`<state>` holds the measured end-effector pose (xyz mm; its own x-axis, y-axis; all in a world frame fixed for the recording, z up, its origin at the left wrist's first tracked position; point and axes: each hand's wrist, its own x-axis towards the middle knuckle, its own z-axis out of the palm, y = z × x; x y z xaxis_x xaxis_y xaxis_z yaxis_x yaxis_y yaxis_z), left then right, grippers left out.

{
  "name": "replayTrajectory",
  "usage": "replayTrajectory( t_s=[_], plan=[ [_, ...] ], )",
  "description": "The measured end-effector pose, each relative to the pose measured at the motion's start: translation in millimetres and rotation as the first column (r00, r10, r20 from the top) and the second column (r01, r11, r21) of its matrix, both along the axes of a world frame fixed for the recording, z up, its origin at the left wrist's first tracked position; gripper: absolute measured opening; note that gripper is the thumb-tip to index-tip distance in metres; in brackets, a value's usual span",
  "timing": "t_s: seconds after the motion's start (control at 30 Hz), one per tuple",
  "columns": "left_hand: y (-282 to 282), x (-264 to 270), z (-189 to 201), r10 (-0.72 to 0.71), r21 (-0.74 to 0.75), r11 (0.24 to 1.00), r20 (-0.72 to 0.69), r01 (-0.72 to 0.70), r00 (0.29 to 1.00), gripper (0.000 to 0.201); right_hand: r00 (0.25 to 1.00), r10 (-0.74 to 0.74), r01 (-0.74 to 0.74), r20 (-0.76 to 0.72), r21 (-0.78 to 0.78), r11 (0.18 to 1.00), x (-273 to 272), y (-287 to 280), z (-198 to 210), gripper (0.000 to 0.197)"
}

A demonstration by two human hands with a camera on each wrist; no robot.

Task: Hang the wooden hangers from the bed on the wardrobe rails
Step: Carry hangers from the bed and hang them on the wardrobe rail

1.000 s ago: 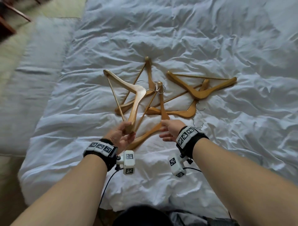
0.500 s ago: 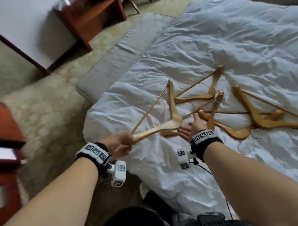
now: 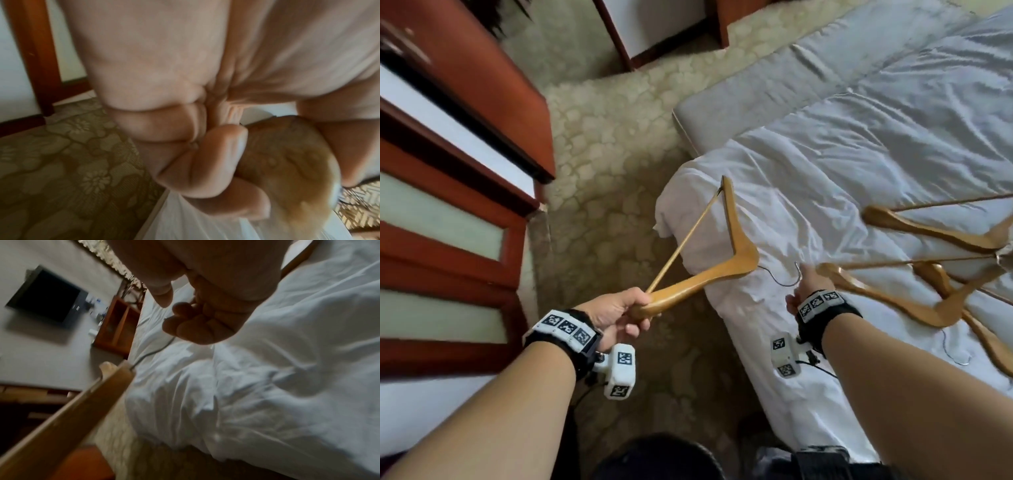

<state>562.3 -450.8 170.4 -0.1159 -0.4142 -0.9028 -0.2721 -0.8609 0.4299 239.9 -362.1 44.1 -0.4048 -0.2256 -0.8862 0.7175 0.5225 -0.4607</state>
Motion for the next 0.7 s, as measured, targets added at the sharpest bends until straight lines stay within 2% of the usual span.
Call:
replayTrajectory(
  t_s=[0.2,0.37,0.5,0.57,0.67,0.7],
  plan=[
    [45,92,3,0.193,-0.018,0.981,-0.016,-0.194,0.981,0.047,0.947,0.322,-0.319,0.008,-0.123,0.94,80,-26,9,0.044],
    [104,159,-1,0.35,-0.032,0.936,-0.06,-0.352,0.935,0.046,0.898,0.437,-0.437,-0.045,-0.208,0.875,138,-31,40,0.048],
    [158,220,-4,0.403,-0.053,0.909,-0.135,-0.412,0.905,0.058,0.858,0.497,-0.514,-0.132,-0.255,0.819,191,-23,89,0.046],
    [189,246,-2,0.408,-0.065,0.903,-0.177,-0.425,0.896,0.062,0.801,0.559,-0.599,-0.215,-0.269,0.754,223,-15,120,0.042],
    [234,279,3,0.423,-0.122,0.888,-0.166,-0.444,0.891,0.036,0.662,0.644,-0.748,-0.384,-0.279,0.603,285,-5,170,0.037],
    [247,290,5,0.425,-0.141,0.887,-0.121,-0.439,0.897,0.033,0.598,0.669,-0.799,-0.441,-0.274,0.535,311,-1,185,0.038]
  ],
)
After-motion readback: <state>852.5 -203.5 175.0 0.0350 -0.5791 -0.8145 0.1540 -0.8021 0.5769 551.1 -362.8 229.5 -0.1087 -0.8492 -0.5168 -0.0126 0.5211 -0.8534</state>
